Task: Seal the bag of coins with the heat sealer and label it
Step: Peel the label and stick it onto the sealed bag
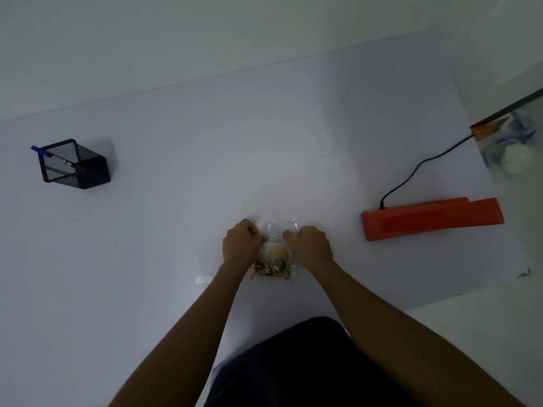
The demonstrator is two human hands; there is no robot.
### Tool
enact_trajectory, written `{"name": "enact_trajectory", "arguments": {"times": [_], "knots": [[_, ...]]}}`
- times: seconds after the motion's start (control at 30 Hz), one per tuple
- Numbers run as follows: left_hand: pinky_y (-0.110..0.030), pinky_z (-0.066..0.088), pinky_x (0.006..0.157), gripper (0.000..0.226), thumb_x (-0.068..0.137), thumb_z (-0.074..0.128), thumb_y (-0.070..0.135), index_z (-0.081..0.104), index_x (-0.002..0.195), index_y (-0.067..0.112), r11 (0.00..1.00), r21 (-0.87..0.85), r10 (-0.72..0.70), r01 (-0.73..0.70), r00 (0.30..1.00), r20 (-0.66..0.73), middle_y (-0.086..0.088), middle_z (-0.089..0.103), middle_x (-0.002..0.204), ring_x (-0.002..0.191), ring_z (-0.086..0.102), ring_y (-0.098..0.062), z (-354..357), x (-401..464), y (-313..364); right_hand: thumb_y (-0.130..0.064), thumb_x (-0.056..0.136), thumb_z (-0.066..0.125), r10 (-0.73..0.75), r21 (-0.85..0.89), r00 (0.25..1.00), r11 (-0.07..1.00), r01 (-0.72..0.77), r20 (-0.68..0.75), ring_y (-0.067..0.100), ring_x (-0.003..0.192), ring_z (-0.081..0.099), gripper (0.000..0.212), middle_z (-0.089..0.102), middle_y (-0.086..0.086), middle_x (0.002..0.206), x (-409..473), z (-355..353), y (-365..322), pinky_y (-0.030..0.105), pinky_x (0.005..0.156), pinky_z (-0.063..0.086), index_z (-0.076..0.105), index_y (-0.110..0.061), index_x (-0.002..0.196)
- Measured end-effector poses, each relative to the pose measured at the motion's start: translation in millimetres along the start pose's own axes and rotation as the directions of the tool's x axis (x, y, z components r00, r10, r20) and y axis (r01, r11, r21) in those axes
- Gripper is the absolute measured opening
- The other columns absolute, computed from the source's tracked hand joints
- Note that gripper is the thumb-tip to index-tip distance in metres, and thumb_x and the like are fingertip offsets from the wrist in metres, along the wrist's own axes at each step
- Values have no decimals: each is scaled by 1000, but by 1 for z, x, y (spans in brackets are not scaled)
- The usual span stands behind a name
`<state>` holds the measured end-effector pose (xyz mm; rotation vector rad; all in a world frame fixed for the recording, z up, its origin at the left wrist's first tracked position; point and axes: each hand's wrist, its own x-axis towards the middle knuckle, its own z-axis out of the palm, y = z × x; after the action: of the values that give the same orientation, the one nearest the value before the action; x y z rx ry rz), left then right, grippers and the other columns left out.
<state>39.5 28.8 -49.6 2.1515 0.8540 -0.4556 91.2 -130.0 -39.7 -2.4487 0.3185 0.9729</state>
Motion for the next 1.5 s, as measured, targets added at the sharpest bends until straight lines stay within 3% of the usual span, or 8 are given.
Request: {"name": "enact_trajectory", "arguments": {"times": [0.13,0.53,0.67,0.77,0.93,1.1,1.3,1.5], "knots": [[-22,38,57,23,78,78,34,60,82,21,1000,11,4,-4,1000,-11,8,63,73,70,60,-14,0,1,-1,-76,65,69,-14,-114,1000,993,15,6,29,88,69,71,69,8,94,-2,2,-9,31,64,51,65,-11,93],[-26,40,69,13,89,66,26,56,94,19,991,45,126,-128,991,36,4,61,83,80,61,-17,3,-4,-9,-49,77,78,-15,-31,1000,999,16,27,29,82,71,40,64,5,74,3,4,1,26,60,43,62,-12,73],[-27,40,69,31,85,69,42,55,96,18,987,64,145,-144,989,1,7,56,87,77,56,-13,6,-8,-8,-41,74,79,1,1,999,1000,-1,35,32,91,71,33,73,12,91,7,2,-1,27,67,45,66,-11,81],[-29,44,74,28,85,70,35,55,100,17,986,81,143,-143,990,2,4,59,93,82,57,-16,7,-8,-6,-38,75,79,-19,6,999,1000,19,34,32,92,70,36,73,14,96,9,4,-4,28,69,47,69,-6,90],[-19,42,68,23,84,67,12,57,104,15,990,-38,135,-133,988,67,1,59,90,84,57,-17,-1,-13,-12,-25,86,70,-98,88,995,991,98,-2,27,73,69,25,67,6,71,-3,4,7,33,65,55,65,-5,72],[-24,42,75,27,91,64,22,56,114,9,985,-172,-9,-6,996,-88,-3,60,101,90,58,-19,-6,-48,-24,-32,92,66,-120,267,987,953,145,-107,9,62,57,27,62,-3,69,-36,10,41,21,55,43,59,-12,75],[-10,32,55,20,94,64,28,61,103,10,989,-137,-64,65,998,9,2,62,88,80,55,-14,4,-69,-30,-23,87,74,-165,334,986,928,164,-26,16,85,68,21,72,3,93,-45,23,47,35,76,59,72,-10,103],[-28,45,80,29,94,63,24,62,118,8,963,-243,-132,117,990,-49,-8,69,108,99,63,-23,-27,-37,-22,-10,83,78,-266,376,964,890,257,-29,17,86,63,26,67,1,94,-18,13,-8,21,74,52,70,-6,107]]}}
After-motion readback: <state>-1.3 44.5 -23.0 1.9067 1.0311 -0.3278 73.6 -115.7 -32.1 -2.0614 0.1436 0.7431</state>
